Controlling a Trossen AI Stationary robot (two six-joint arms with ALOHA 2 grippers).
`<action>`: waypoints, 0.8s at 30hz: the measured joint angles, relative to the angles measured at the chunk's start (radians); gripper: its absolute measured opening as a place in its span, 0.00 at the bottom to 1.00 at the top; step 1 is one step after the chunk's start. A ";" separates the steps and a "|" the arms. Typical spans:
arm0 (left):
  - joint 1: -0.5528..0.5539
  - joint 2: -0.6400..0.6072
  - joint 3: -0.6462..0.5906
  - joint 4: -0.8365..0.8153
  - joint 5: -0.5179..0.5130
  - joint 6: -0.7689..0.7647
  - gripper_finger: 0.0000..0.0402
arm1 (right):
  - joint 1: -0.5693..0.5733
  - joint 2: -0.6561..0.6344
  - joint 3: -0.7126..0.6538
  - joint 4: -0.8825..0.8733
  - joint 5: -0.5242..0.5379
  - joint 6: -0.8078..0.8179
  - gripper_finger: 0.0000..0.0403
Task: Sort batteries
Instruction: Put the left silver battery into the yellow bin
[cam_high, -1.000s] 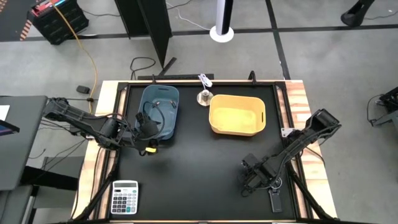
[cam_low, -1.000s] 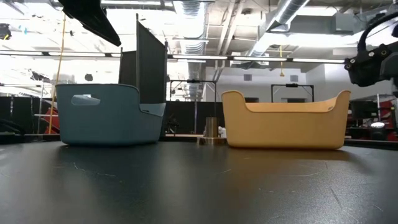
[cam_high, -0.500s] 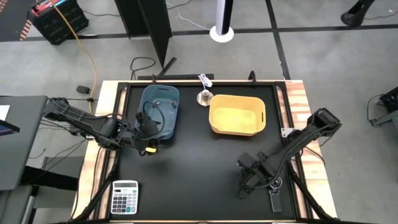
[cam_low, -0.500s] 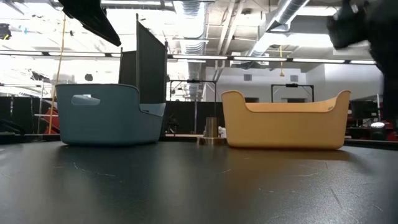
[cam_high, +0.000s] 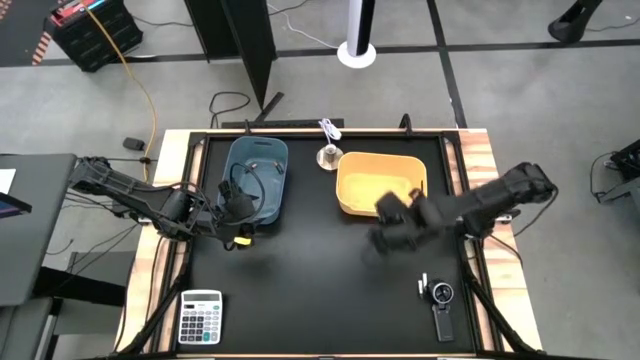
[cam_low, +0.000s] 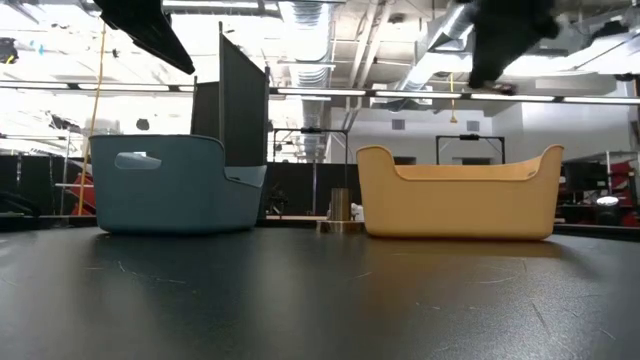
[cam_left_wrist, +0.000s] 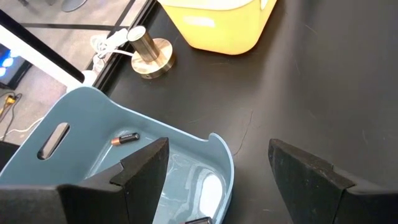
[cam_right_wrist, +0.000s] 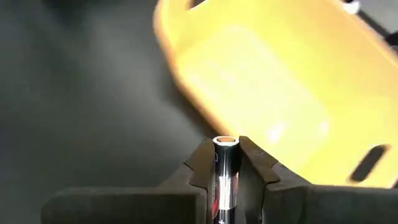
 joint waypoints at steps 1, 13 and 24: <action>0.000 0.000 0.000 0.000 0.000 0.000 0.68 | -0.043 -0.005 0.000 0.002 0.000 -0.035 0.16; 0.000 0.000 0.000 0.000 0.000 -0.003 0.68 | -0.428 -0.032 0.000 0.102 -0.057 -0.424 0.49; 0.000 0.000 0.000 0.001 0.000 -0.014 0.68 | -0.315 -0.097 -0.001 0.139 -0.062 -0.498 0.66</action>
